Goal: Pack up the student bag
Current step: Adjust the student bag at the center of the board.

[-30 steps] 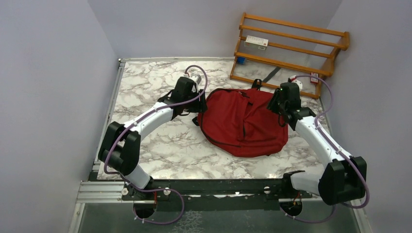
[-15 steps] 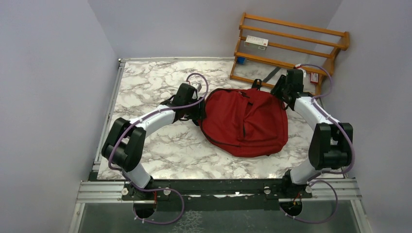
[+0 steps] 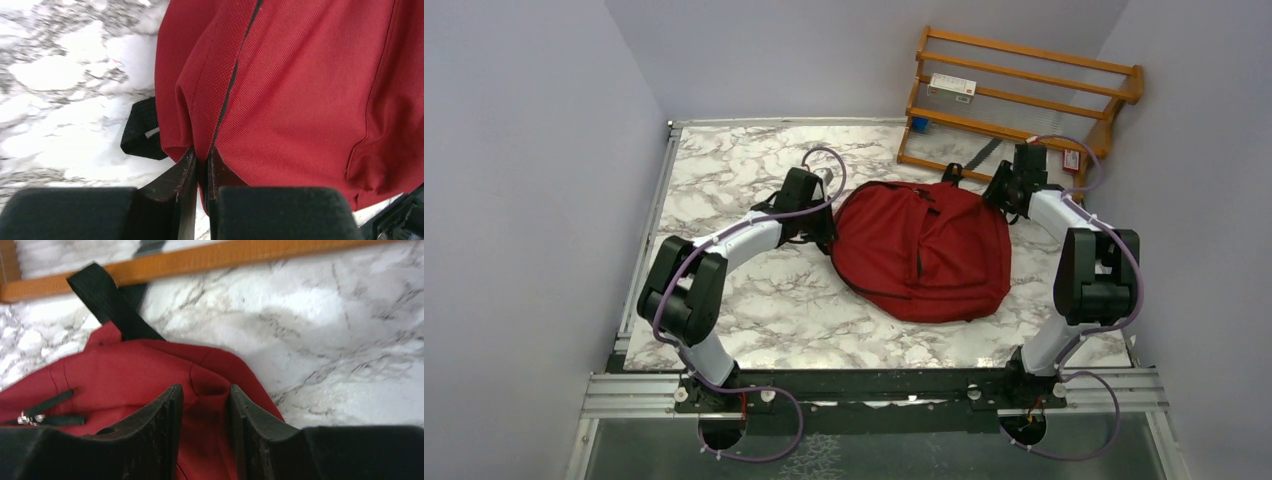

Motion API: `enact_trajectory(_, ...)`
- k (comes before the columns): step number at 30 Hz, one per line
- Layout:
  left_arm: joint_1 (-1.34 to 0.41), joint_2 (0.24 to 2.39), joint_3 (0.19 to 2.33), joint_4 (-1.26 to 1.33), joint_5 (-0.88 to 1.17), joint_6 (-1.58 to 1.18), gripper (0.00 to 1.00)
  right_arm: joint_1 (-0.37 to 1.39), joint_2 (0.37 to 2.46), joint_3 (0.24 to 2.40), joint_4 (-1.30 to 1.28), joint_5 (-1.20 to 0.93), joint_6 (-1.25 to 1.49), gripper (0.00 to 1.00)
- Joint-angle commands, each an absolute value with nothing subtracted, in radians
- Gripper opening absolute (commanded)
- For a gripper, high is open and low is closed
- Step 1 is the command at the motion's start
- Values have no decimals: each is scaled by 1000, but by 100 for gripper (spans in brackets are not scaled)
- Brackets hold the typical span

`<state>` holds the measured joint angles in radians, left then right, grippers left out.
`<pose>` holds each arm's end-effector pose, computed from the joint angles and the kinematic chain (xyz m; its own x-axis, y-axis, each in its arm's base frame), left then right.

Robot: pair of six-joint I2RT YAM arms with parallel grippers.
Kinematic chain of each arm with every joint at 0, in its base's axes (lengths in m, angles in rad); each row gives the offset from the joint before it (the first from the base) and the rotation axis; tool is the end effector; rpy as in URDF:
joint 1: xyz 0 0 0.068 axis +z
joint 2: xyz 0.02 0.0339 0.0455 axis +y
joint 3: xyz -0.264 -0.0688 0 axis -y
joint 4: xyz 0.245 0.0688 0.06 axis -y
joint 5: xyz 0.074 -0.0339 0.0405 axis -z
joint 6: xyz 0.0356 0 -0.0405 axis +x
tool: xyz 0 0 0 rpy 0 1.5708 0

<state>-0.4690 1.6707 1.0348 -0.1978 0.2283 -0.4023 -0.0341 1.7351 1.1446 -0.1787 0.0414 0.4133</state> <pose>0.3105 -0.1663 0.1985 -0.8333 -0.0053 -0.5529 0.2714 0.8673 -0.4174 0.3786 -0.0144 0.2112 -0.6110 0.4224 -0.6695 0.3376 0.9040 0.2622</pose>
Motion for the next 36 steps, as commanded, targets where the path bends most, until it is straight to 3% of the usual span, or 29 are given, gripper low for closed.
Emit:
enact_trajectory(1,-388,1691,1105,-210,215,-372,10,-35,1682,1067,-230,-113,418,41)
enact_trajectory(13,-307,1819,1311,-233,230,-357,10,0,1346,769,-282,-403,515,34)
enact_trajectory(19,-307,1814,1360,-241,216,-338,37,0,1129,742,-380,-313,514,41)
enact_trajectory(24,-312,1737,1325,-241,208,-337,45,0,1051,810,-401,-225,464,41)
enact_trajectory(31,-436,1518,1207,-166,320,-317,42,44,1149,822,-146,-640,545,31)
enact_trajectory(36,-634,1437,1104,-40,393,-312,34,144,1255,856,-36,-638,569,30)
